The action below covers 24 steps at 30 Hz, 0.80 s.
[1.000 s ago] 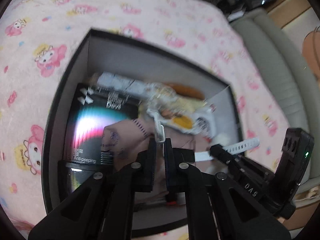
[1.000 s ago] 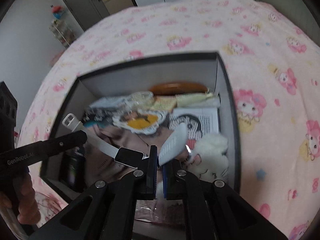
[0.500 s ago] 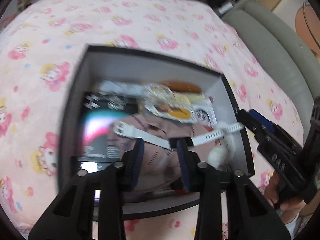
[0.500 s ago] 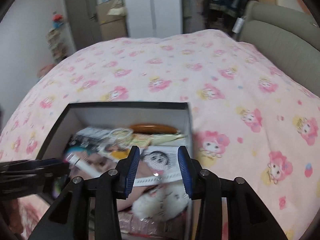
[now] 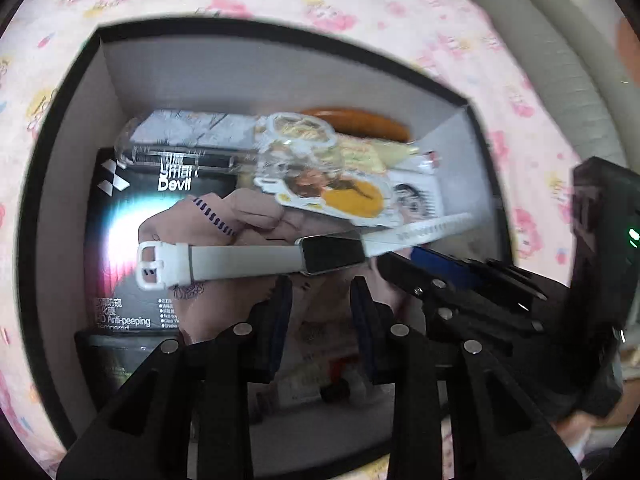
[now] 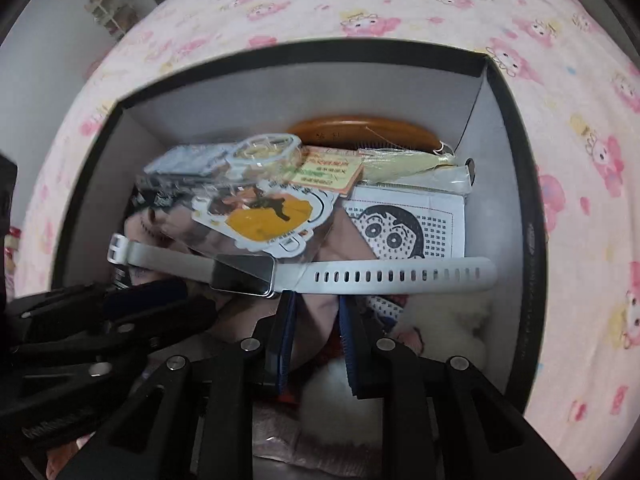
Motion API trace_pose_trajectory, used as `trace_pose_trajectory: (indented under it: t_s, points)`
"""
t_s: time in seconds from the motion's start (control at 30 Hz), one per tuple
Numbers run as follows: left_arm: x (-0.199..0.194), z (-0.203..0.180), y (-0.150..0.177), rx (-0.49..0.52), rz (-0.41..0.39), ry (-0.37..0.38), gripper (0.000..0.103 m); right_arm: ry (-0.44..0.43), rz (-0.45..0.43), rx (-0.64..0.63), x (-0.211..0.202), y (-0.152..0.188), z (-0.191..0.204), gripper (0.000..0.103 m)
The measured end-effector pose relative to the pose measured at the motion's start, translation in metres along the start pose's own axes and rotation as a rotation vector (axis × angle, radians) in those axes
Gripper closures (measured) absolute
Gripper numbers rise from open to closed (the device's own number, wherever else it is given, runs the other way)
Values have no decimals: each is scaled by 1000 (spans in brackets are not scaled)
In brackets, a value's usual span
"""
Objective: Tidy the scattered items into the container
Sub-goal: 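Lower the smartwatch into the box and open the left gripper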
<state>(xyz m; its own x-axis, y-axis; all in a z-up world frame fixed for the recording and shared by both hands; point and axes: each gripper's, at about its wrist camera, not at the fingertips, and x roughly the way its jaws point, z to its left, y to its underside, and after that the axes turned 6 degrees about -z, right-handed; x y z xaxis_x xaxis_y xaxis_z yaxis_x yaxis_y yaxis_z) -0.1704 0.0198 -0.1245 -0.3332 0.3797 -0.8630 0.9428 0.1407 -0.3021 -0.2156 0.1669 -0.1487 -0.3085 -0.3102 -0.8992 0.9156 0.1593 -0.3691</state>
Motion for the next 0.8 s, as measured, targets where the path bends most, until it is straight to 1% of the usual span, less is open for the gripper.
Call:
trace_pose_trajectory:
  t_s: [0.07,0.13,0.17,0.23,0.3,0.33,0.4,0.47,0.53,0.63,0.8]
  points:
    - [-17,1,4,28,-38,19,73,-33,-47,-9,-19,0,-1,84]
    - [-28,5,-1,22,-91,19,73,-56,-101,8,-37,-5,-4,84]
    - [-32,9,-6,10,-132,5,73,-62,-125,25,-43,-8,-5,84]
    - [-31,18,-13,-26,-160,-21,73,-41,-154,41,-44,-17,-1,84]
    - [-16,27,-26,-70,-141,-31,73,-14,-130,28,-29,-24,4,84]
    - [-9,28,-29,-78,-121,-52,73,-10,-104,25,-21,-27,8,84]
    - [4,28,-30,-76,-83,-82,73,-3,-34,33,0,-29,4,84]
    - [15,31,-26,-89,-44,-85,73,8,6,25,8,-22,2,84]
    - [14,33,-24,-93,-51,-77,73,13,11,15,9,-18,2,84]
    - [13,34,-27,-105,-42,-75,73,18,12,17,7,-14,3,84]
    - [11,35,-31,-91,-41,-56,73,30,-7,21,3,-9,5,84]
